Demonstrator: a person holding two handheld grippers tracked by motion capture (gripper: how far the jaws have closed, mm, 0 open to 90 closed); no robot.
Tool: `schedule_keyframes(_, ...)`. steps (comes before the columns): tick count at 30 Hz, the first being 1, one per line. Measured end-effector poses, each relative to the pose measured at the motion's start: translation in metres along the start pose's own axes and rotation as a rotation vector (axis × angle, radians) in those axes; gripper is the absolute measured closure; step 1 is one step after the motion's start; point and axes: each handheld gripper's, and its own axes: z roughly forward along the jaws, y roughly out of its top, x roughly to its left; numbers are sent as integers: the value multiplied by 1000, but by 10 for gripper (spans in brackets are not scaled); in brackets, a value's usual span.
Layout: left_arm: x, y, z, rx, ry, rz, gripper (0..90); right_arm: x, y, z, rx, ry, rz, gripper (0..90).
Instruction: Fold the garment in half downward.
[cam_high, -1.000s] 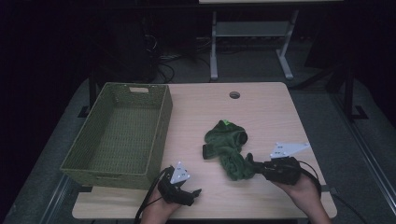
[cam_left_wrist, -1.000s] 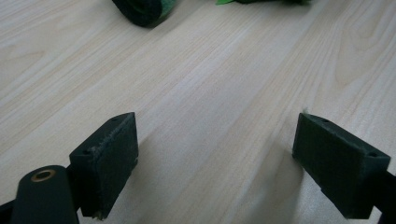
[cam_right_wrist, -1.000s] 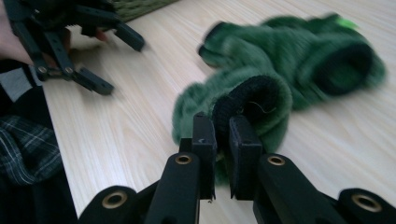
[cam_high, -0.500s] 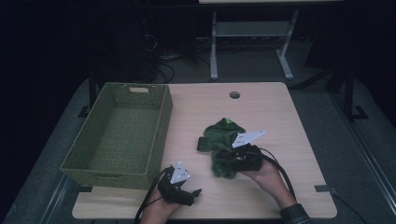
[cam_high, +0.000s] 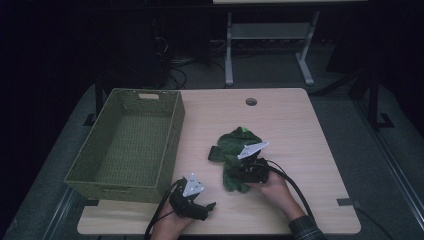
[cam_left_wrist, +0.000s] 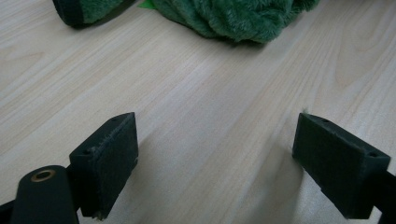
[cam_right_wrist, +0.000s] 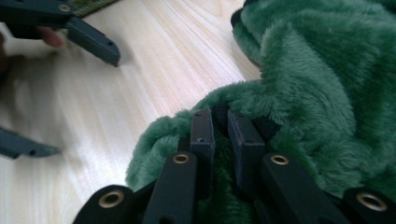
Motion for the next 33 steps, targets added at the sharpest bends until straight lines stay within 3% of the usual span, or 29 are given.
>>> schedule_keyframes(4,0,0,0,-4,-1,-5,136,7,5,5,41,-50,-16,819)
schedule_keyframes(7,0,0,0,0,0,0,135,8,6,4,38,-50,-21,794)
schedule_keyframes(10,0,0,0,-2,0,1,135,7,9,-6,-7,-11,-12,689)
schedule_keyframes(18,2,5,-1,15,-16,-31,134,6,17,-34,-96,-28,-16,577)
schedule_keyframes(23,5,17,-4,-5,-28,-36,136,-4,18,-53,-136,-69,1,570)
schedule_keyframes(33,19,48,-4,-48,-40,-53,138,-29,16,-71,-143,-104,45,509)
